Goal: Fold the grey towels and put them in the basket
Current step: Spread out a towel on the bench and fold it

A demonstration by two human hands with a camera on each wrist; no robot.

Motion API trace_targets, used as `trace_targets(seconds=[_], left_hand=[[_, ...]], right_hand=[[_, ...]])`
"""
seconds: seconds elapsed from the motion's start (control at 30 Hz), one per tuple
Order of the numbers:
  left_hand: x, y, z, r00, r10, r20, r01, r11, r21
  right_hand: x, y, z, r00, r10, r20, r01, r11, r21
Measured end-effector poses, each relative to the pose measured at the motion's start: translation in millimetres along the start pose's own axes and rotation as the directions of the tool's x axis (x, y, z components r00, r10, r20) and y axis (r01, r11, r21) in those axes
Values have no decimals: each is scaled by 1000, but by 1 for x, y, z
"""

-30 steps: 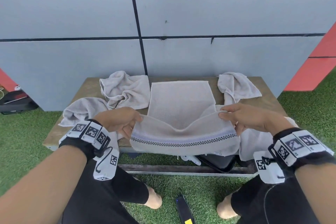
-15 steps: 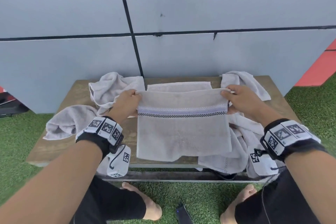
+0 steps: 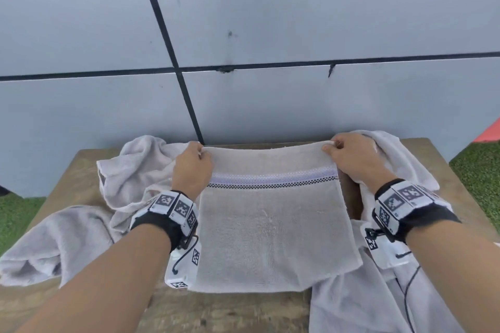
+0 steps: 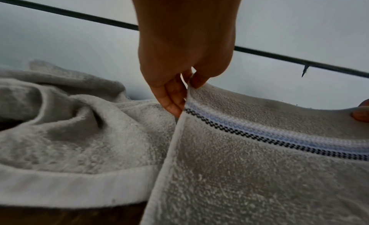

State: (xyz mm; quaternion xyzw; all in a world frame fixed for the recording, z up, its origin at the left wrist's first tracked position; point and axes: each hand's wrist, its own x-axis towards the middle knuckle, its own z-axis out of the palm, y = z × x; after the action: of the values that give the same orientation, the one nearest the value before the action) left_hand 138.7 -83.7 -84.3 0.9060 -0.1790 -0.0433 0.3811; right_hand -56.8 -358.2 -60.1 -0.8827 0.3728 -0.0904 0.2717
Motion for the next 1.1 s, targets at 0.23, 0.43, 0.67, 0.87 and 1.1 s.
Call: trace_targets(seconds=[0.23,0.43,0.67,0.87,1.1], left_hand=[[27,-12,32,981,65,181,-107,967,233],[23,-7,32,964,127,235,-186,951,248],[-9,1,3,964,131,230,-143,989,38],[-47,-1,-44,956,135,261,-149,988,34],[-107,-8,-99,964,140,225,-159,985,72]], right_hand=[[29,17,39,995,-55,83,60,997,-58],[21,8,50,980,-133,145,141,989,-44],[-8,-7,28,983,-131,125,117,987,114],[-72,-18,-4,987,-157,25,144,948,283],[-167,-19,-38,981,-178,-78,194,885,423]])
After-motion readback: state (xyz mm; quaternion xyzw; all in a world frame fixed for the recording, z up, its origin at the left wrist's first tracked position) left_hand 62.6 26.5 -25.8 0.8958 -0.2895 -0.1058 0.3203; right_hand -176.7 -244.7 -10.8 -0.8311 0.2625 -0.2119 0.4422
